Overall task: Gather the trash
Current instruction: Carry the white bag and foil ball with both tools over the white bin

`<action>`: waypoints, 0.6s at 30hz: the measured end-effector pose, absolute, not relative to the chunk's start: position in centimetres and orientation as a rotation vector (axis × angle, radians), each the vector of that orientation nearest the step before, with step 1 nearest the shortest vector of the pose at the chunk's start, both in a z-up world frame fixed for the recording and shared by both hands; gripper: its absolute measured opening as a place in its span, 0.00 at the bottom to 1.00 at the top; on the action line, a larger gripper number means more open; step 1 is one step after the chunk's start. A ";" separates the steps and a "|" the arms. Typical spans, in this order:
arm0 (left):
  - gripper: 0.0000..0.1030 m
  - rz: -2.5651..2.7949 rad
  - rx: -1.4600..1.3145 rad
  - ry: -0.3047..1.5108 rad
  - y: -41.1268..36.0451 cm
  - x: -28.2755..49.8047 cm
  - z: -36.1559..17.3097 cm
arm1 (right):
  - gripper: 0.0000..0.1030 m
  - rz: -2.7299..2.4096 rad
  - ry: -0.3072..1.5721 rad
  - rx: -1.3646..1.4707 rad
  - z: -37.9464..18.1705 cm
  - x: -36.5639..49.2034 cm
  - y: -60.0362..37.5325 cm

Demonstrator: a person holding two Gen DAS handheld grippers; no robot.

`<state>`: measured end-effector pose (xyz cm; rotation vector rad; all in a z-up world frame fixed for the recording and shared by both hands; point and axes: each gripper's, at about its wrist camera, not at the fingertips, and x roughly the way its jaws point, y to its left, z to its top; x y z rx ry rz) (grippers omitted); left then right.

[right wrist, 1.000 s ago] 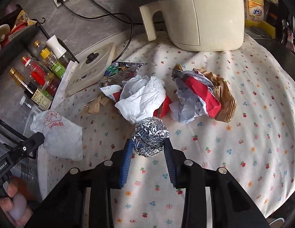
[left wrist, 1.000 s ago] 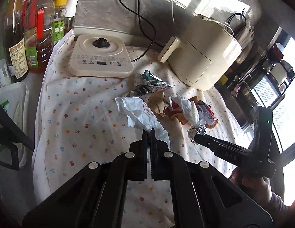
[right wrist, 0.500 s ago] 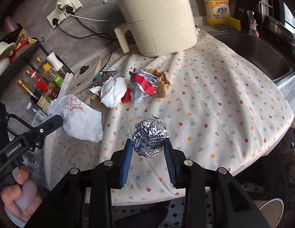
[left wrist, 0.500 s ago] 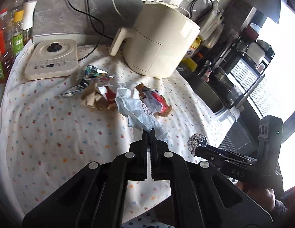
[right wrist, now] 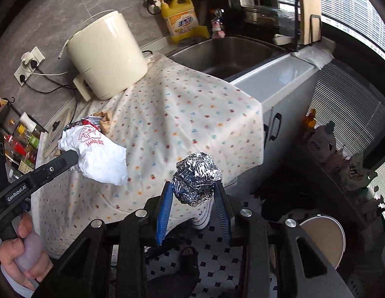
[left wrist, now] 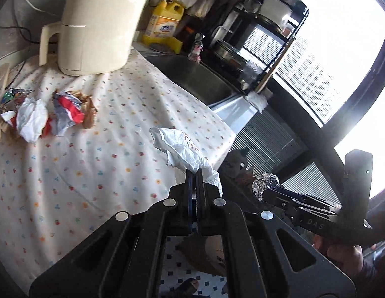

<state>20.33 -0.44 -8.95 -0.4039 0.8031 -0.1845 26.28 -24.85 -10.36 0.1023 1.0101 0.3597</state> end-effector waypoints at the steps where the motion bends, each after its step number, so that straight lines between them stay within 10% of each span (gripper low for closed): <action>1: 0.03 -0.208 -0.394 0.813 -1.7 20.7 -9.0 | 0.33 0.333 1.012 0.116 -10.5 26.1 -26.3; 18: 0.03 -0.520 -0.254 0.954 -20.1 23.2 -12.0 | 0.34 0.032 1.035 0.289 -13.0 20.1 -43.3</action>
